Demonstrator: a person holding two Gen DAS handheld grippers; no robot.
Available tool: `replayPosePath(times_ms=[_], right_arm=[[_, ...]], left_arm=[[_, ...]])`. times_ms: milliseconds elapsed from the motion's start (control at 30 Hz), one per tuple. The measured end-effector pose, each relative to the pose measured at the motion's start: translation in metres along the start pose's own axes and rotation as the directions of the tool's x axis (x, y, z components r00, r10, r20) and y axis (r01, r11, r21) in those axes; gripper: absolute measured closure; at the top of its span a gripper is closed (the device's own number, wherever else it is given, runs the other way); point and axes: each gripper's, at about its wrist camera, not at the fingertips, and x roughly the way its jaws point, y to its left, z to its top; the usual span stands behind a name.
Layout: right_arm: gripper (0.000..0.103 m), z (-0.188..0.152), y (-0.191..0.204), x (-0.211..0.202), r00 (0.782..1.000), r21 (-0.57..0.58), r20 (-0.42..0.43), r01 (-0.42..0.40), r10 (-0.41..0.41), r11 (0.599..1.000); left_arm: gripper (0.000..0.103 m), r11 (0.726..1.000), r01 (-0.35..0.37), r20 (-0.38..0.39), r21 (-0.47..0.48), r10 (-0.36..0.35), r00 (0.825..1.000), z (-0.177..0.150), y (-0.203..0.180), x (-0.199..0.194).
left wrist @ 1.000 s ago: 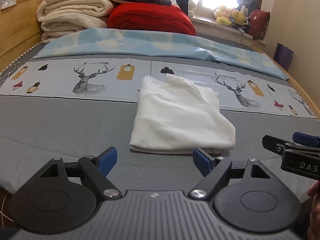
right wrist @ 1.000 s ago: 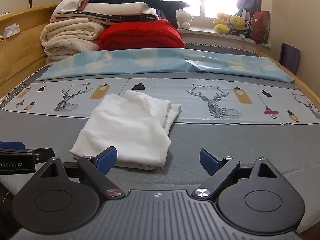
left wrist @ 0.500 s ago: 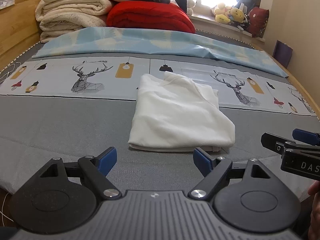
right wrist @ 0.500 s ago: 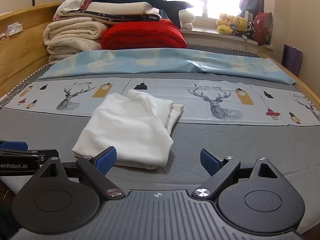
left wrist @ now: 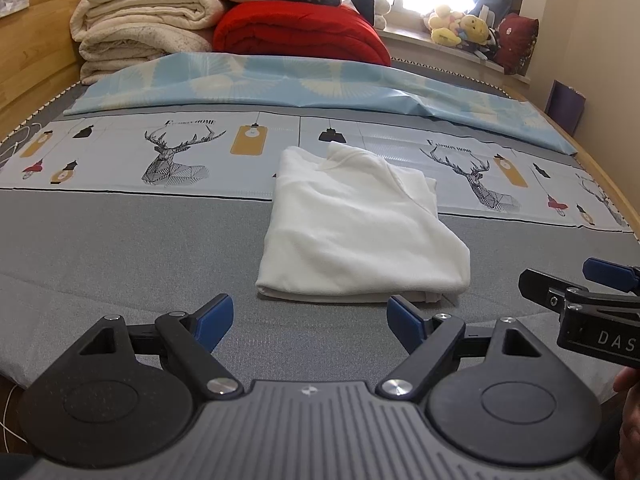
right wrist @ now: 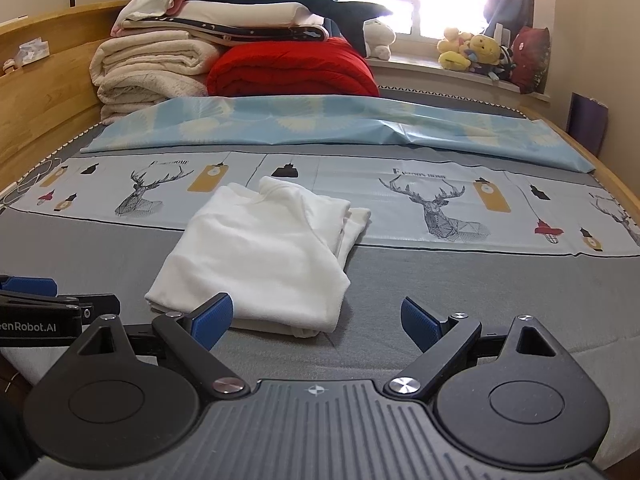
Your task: Fold small clothes
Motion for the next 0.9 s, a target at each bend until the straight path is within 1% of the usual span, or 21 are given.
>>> replayPosePath(times_ms=[900], right_arm=[[0.011, -0.002, 0.001, -0.001, 1.0, -0.028, -0.003, -0.012, 0.012, 1.0]], left_arm=[[0.015, 1.0, 0.002, -0.001, 0.0, -0.002, 1.0, -0.002, -0.0009, 0.0015]])
